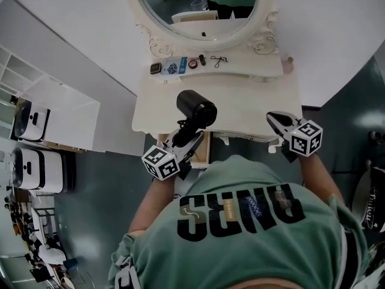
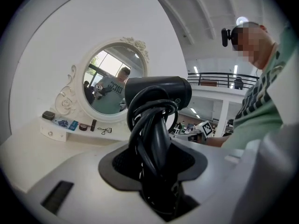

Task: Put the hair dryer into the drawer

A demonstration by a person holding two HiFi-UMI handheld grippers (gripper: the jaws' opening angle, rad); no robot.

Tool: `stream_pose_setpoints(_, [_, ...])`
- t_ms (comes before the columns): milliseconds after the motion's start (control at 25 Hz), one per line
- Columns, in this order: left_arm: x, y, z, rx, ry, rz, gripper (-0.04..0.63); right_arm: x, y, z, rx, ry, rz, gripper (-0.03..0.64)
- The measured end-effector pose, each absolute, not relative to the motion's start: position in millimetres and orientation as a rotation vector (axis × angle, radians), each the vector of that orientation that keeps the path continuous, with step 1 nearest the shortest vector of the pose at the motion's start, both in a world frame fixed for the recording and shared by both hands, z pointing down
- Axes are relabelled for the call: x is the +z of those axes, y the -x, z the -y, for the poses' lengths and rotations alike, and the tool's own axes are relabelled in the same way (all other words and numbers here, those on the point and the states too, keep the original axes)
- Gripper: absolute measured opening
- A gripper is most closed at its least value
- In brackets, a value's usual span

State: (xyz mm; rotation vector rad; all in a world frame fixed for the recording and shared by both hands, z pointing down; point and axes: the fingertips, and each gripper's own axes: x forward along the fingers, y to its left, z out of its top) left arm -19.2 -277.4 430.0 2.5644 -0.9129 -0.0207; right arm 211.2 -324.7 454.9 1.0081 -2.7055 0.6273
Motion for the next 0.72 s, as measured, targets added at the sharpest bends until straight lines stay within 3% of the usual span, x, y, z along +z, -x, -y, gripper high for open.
stream_pose_setpoints(440, [447.1,47.2,301.3,0.05,-2.586,0.849,0.179,452.9,-183.7,326.0,0.614,-1.042,2.645,-0.006])
stream_pose_setpoints(720, [492.4,108.3,306.2,0.215,-2.52,0.96,0.179,466.2,-140.2,345.7,0.627,-0.932,2.635,-0.006])
